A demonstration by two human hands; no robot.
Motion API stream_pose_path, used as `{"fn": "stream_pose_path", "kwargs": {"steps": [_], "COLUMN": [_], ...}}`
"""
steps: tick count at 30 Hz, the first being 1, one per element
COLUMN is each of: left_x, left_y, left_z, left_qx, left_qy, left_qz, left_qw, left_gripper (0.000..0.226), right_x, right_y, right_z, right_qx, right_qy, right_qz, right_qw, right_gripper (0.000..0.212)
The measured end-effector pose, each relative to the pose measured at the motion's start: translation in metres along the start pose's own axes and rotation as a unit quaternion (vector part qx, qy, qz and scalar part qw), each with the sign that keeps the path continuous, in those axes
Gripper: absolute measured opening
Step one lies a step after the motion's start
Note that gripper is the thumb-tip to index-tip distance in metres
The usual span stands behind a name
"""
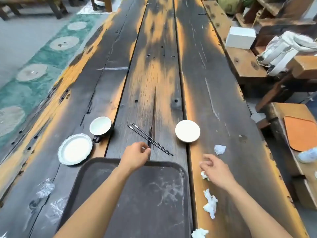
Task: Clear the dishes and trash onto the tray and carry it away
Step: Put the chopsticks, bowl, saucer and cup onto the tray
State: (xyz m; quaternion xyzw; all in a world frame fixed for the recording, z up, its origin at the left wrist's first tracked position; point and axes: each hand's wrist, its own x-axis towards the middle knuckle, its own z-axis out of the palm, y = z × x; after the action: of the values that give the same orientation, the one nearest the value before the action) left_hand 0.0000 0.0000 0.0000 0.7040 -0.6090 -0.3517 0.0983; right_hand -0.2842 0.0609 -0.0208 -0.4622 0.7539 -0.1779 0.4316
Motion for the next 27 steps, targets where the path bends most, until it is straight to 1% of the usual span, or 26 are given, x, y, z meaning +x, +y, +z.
{"fn": "stream_pose_path", "kwargs": {"steps": [1, 3, 5, 6, 9, 12, 14, 17, 19, 21, 24, 26, 27], "left_x": [0.016, 0.049, 0.077, 0.09, 0.11, 0.137, 0.15, 0.166, 0.172, 0.176, 0.178, 0.18, 0.181], "left_y": [-0.001, -0.006, -0.012, -0.018, -0.018, -0.028, -0.031, -0.026, -0.023, -0.022, -0.021, -0.022, -0.022], "left_z": [0.007, 0.018, 0.026, 0.032, 0.041, 0.055, 0.057, 0.046, 0.037, 0.032, 0.031, 0.032, 0.033], "left_qx": [-0.006, 0.017, 0.059, 0.075, 0.108, 0.133, 0.13, 0.136, 0.152, 0.148, 0.134, 0.132, 0.134], "left_qy": [0.009, 0.041, 0.067, 0.066, 0.066, 0.071, 0.073, 0.02, 0.002, 0.005, 0.015, 0.021, 0.021], "left_qz": [-0.012, -0.042, -0.081, -0.098, -0.116, -0.107, -0.088, -0.068, -0.062, -0.064, -0.062, -0.058, -0.052], "left_qw": [1.0, 0.998, 0.993, 0.99, 0.985, 0.983, 0.985, 0.988, 0.986, 0.987, 0.989, 0.989, 0.989], "left_gripper": [0.023, 0.029, 0.044, 0.049, 0.055, 0.06, 0.054, 0.035, 0.027, 0.022, 0.005, 0.014, 0.013], "right_x": [0.016, 0.048, 0.077, 0.089, 0.104, 0.125, 0.129, 0.13, 0.13, 0.131, 0.133, 0.136, 0.137], "right_y": [0.003, 0.005, 0.004, 0.003, -0.002, -0.002, -0.003, -0.004, -0.008, -0.011, -0.017, -0.017, -0.016], "right_z": [0.002, 0.006, 0.011, 0.017, 0.018, 0.037, 0.043, 0.043, 0.041, 0.039, 0.034, 0.032, 0.031], "right_qx": [0.035, 0.084, 0.144, 0.174, 0.252, 0.268, 0.286, 0.314, 0.324, 0.328, 0.324, 0.335, 0.344], "right_qy": [0.008, 0.013, 0.01, 0.012, 0.018, 0.028, 0.042, 0.043, 0.036, 0.029, 0.028, 0.024, 0.021], "right_qz": [0.003, 0.01, 0.012, 0.016, 0.018, 0.015, 0.007, -0.003, 0.0, 0.0, 0.01, 0.023, 0.031], "right_qw": [0.999, 0.996, 0.989, 0.985, 0.968, 0.963, 0.957, 0.948, 0.946, 0.944, 0.945, 0.941, 0.938], "right_gripper": [0.035, 0.047, 0.057, 0.059, 0.051, 0.042, 0.034, 0.027, 0.028, 0.029, 0.038, 0.039, 0.038]}}
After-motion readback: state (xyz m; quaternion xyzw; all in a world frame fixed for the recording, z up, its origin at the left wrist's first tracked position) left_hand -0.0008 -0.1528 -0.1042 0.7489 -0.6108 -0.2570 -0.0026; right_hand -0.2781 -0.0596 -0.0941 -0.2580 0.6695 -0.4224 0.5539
